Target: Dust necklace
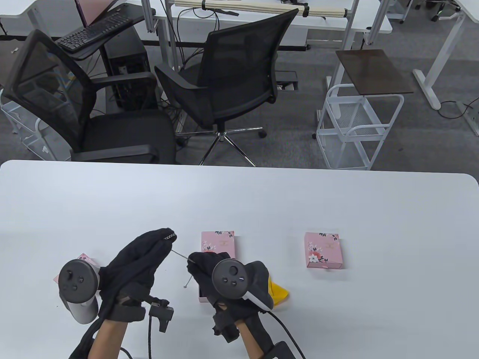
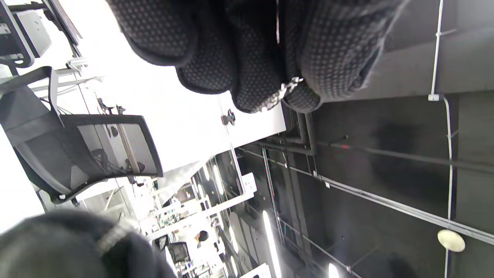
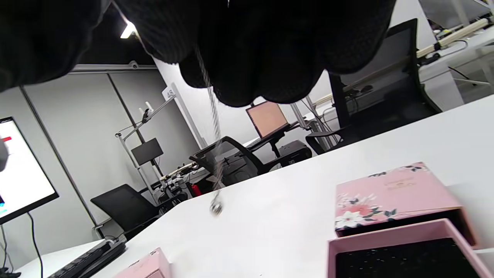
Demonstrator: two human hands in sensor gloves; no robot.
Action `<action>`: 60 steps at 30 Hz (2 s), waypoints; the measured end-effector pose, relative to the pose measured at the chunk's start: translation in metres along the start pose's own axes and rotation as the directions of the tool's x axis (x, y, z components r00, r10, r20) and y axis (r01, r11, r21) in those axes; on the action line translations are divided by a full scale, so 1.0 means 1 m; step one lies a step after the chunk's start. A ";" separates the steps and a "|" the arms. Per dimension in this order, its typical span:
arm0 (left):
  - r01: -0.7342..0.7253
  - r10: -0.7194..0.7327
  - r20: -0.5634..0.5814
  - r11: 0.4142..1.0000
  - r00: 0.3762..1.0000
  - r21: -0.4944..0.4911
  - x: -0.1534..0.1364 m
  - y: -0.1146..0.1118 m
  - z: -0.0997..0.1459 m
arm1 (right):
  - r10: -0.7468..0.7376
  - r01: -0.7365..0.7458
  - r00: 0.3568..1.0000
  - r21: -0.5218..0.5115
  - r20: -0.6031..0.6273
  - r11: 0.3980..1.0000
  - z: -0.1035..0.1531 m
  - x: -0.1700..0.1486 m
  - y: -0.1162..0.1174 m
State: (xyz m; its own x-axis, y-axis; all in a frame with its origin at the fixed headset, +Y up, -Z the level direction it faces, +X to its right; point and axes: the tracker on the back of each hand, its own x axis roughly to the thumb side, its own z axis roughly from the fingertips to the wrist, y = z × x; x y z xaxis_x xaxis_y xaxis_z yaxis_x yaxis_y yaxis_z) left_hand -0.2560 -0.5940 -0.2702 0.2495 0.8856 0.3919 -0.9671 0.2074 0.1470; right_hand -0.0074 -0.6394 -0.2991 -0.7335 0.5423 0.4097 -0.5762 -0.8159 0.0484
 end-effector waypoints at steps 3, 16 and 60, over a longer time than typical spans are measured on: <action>-0.011 0.012 -0.017 0.999 1.000 0.042 -0.004 0.011 -0.002 | -0.062 0.063 0.998 0.016 -0.027 0.998 -0.001 -0.015 -0.008; 0.067 -0.061 -0.060 0.993 0.996 0.100 -0.014 0.023 -0.005 | -0.162 0.137 0.970 -0.144 -0.182 0.980 0.011 -0.052 -0.047; 0.289 -0.315 -0.018 0.891 0.949 -0.349 -0.023 -0.071 0.003 | 0.115 -0.109 0.993 -0.232 0.012 0.966 0.024 0.015 -0.051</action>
State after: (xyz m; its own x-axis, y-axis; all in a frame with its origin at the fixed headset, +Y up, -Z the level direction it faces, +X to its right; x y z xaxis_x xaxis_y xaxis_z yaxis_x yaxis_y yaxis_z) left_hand -0.1935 -0.6304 -0.2872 0.5403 0.7827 0.3090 -0.8071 0.5859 -0.0731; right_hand 0.0191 -0.5945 -0.2736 -0.7905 0.4422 0.4238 -0.5606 -0.8011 -0.2097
